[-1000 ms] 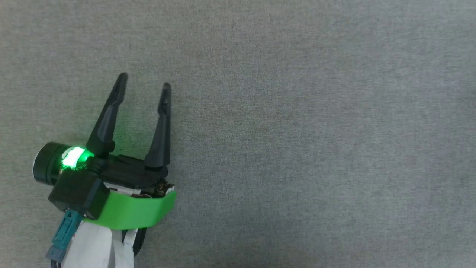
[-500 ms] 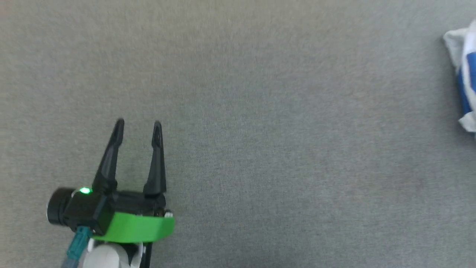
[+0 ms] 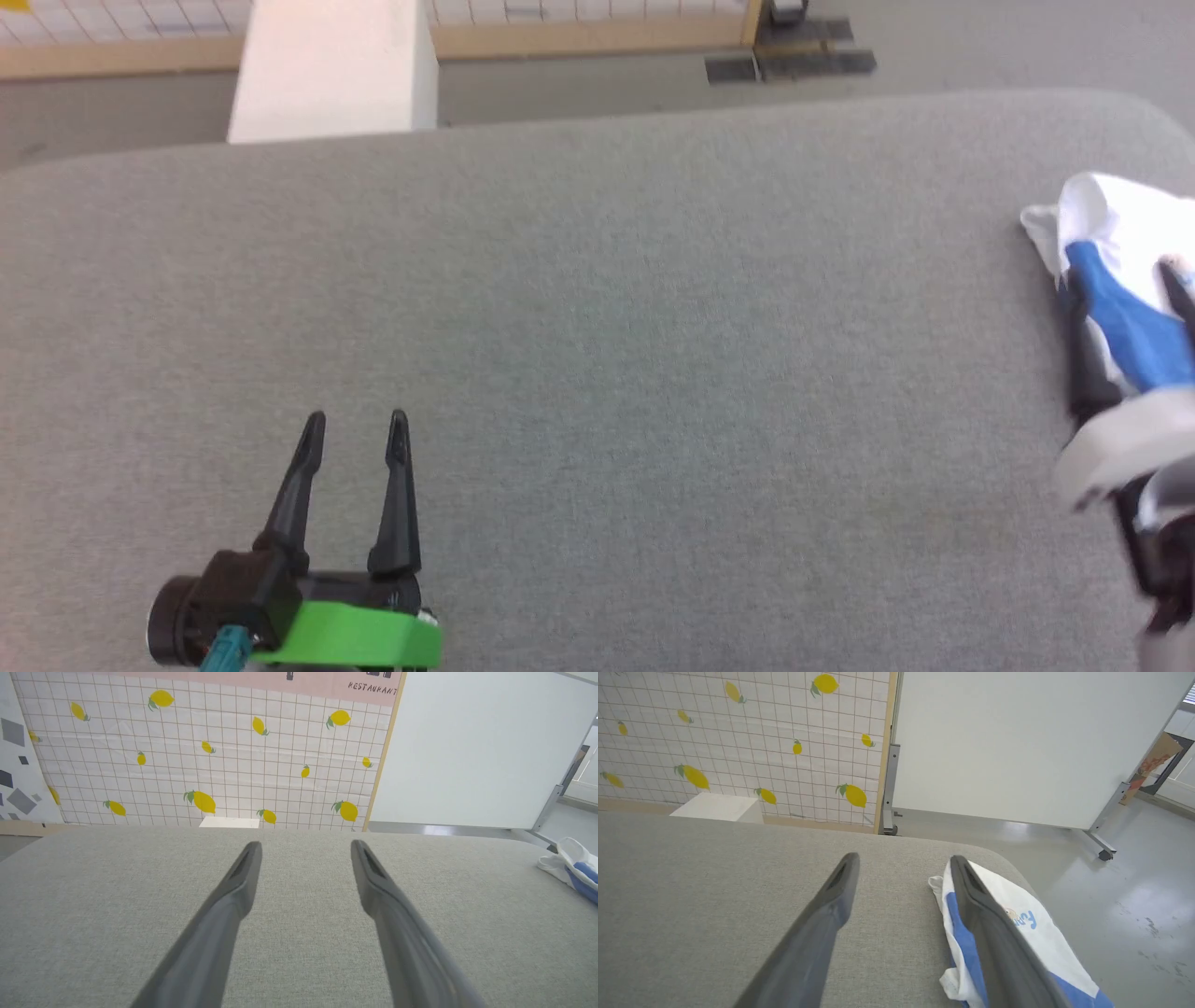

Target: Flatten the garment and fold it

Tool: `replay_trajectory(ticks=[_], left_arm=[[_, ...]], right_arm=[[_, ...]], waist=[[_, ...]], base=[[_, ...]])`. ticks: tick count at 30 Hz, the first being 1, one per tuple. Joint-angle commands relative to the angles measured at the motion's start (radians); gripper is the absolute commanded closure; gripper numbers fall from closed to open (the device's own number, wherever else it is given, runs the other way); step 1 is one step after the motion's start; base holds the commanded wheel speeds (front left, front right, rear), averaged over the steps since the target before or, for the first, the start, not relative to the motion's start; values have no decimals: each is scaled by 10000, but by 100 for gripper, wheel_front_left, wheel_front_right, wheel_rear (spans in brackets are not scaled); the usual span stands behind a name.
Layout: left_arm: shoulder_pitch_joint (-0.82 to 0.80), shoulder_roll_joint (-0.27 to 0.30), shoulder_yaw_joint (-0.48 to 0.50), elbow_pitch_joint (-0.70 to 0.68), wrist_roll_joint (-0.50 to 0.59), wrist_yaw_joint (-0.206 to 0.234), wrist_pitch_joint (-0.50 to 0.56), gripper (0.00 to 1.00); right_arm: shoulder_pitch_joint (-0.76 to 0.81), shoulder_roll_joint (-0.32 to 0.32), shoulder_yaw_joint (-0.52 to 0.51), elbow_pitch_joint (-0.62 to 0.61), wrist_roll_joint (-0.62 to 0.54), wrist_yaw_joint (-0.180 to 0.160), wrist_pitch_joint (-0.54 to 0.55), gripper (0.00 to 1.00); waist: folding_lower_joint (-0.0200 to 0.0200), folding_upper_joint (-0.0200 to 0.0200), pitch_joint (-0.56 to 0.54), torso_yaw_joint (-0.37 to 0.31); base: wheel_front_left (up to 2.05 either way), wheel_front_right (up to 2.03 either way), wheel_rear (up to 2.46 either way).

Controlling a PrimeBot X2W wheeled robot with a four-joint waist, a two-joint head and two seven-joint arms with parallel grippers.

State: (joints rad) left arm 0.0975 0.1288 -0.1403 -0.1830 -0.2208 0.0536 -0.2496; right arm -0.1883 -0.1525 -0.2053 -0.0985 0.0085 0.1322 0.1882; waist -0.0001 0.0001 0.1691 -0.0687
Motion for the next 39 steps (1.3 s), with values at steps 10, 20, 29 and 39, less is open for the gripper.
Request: replay_trajectory(ticks=[10, 20, 29, 39], left_arm=[[612, 98, -147, 457, 325, 1, -106, 0], [969, -40, -252, 946, 333, -123, -119, 0], [867, -77, -273, 982, 189, -98, -69, 100], [722, -133, -141, 1049, 349, -133, 133, 100]], right_arm=[[2317, 990, 758, -848, -990, -15, -1972, 0], [3281, 1021, 793, 61, 28, -15, -2948, 0], [3178, 1012, 755, 219, 15, 2, -3013, 100], [3076, 1013, 857, 279, 7, 1, -2924, 100]], waist=[[1, -1, -988, 586], [1, -1, -1056, 778], [1, -1, -1090, 851], [1, -1, -1137, 838]], base=[[0, 0, 0], [0, 0, 0], [0, 0, 0], [0, 0, 0]])
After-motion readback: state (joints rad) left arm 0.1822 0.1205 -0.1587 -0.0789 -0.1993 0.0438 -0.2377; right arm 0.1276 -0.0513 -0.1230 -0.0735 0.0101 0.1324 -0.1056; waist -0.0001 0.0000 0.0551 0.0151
